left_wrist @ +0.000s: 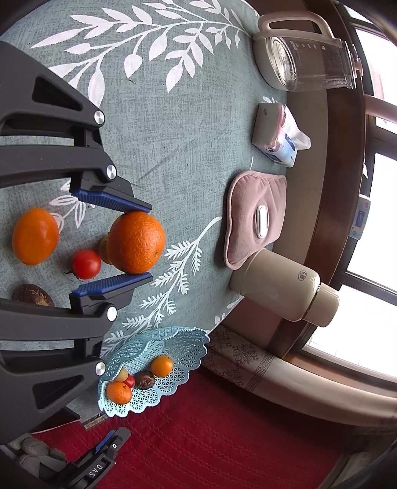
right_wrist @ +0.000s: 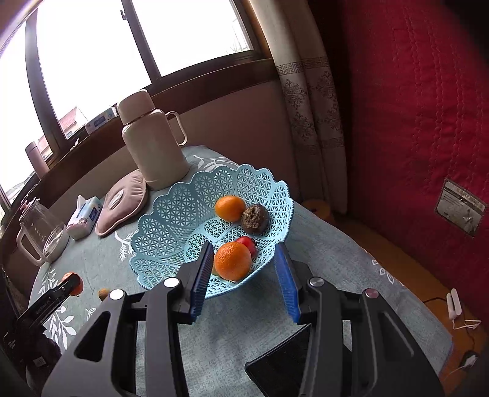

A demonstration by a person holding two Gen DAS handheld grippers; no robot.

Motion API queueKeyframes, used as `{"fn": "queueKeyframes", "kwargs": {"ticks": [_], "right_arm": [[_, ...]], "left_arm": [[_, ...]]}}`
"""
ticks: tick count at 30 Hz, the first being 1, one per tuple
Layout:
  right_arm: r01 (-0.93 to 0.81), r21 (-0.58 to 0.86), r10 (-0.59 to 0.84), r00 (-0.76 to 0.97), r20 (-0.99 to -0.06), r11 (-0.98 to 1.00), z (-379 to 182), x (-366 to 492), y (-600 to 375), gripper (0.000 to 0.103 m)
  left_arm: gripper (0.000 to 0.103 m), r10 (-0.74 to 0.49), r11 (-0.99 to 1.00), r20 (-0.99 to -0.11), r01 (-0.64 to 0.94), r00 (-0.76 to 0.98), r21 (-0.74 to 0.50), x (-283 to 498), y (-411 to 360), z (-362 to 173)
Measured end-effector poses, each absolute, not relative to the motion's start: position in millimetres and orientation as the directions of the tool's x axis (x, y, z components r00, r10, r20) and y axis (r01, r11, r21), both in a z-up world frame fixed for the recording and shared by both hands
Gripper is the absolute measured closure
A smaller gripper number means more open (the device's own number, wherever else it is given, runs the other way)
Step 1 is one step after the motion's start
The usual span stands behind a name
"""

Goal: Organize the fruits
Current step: 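Lower the large orange into the basket and open the left tool, then withdraw the left tool from the basket while the right tool moves back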

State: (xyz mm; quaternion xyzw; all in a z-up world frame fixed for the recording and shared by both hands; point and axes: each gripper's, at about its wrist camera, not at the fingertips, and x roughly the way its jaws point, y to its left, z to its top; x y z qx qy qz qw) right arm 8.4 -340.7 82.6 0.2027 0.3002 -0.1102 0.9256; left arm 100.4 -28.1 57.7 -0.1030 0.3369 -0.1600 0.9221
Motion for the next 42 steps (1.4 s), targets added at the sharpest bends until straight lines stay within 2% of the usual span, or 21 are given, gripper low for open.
{"fn": "queueKeyframes", "kwargs": {"ticks": [4, 19, 30, 32, 34, 36, 42], "right_arm": [[0.323, 0.326, -0.076, 0.803, -0.59, 0.888, 80, -2, -344, 0.052], [0.285, 0.409, 0.011, 0.81, -0.587, 0.867, 63, -13, -363, 0.052], [0.266, 0.449, 0.055, 0.81, -0.584, 0.853, 56, -15, -372, 0.052], [0.264, 0.453, 0.061, 0.809, -0.585, 0.852, 55, -15, -372, 0.052], [0.261, 0.456, 0.067, 0.807, -0.587, 0.851, 53, -15, -373, 0.052], [0.262, 0.459, 0.07, 0.805, -0.589, 0.849, 52, -15, -373, 0.052], [0.262, 0.461, 0.07, 0.806, -0.588, 0.848, 52, -13, -374, 0.052]], "left_arm": [[0.063, -0.375, 0.926, -0.599, 0.256, 0.708, -0.277, 98, -43, 61], [0.063, -0.475, 0.874, -0.601, 0.426, 0.642, -0.235, 90, -138, 85], [0.063, -0.491, 0.853, -0.644, 0.474, 0.586, -0.218, 100, -183, 75], [0.059, -0.502, 0.846, -0.65, 0.481, 0.57, -0.232, 101, -187, 72], [0.036, -0.501, 0.849, -0.642, 0.474, 0.581, -0.234, 101, -187, 73], [0.033, -0.498, 0.853, -0.633, 0.466, 0.593, -0.235, 101, -185, 75], [0.033, -0.488, 0.863, -0.628, 0.442, 0.606, -0.245, 103, -173, 78]]}}
